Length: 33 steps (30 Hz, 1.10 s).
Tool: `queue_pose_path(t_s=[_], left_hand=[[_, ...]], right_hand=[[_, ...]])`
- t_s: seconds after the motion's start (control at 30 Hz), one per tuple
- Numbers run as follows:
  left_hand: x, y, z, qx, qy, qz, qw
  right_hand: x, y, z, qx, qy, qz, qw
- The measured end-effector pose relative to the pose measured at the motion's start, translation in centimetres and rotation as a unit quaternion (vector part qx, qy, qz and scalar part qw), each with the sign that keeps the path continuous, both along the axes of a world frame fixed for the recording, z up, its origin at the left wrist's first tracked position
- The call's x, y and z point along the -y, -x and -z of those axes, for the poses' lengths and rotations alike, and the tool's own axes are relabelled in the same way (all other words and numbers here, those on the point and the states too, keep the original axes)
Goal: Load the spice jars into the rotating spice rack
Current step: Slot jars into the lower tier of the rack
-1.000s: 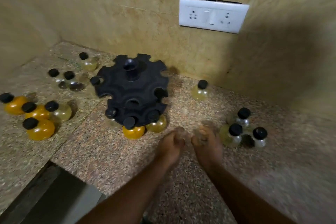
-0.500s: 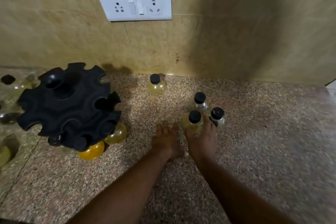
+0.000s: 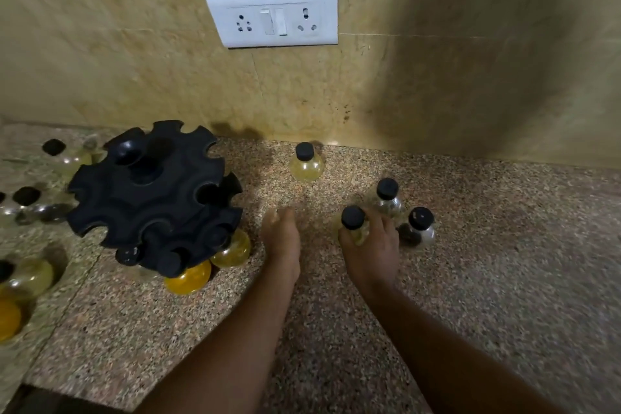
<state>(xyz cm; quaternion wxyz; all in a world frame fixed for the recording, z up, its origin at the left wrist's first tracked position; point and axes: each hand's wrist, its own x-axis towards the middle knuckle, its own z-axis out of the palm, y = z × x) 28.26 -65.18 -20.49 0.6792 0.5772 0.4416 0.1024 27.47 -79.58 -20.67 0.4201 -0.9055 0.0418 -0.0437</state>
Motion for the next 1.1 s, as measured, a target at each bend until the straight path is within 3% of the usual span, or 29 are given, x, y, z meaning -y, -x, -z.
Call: queue_pose_path(t_s=[0.1,0.27,0.53,0.87,1.1], left_hand=[[-2.7,0.2,-0.8,0.032,0.131,-0.111,0.985],[-4.6,2.7,-1.5,0.063,0.222,-0.209,0.95],[-6.9,8.8,-1.0,0.067,0.211,-0.255,0.941],[-11.5,14.2,-2.8,0.033,0.238,-0.047,0.969],[-12.3,14.7,-2.9,0.028,0.229,-0.013,0.973]], right_hand=[[-1.8,-0.6,-1.0,-0.002,0.013,-0.09,0.996],[-5.4,-1.4,-2.4,-0.006,0.045,-0.243,0.969],[-12.1,1.3,-3.4,-0.007,0.076,-0.405,0.911],[-16.1,2.3,-4.6,-0.013,0.06,-0.386,0.92],[-17.1,2.5,-5.1,-0.016,0.081,-0.362,0.928]])
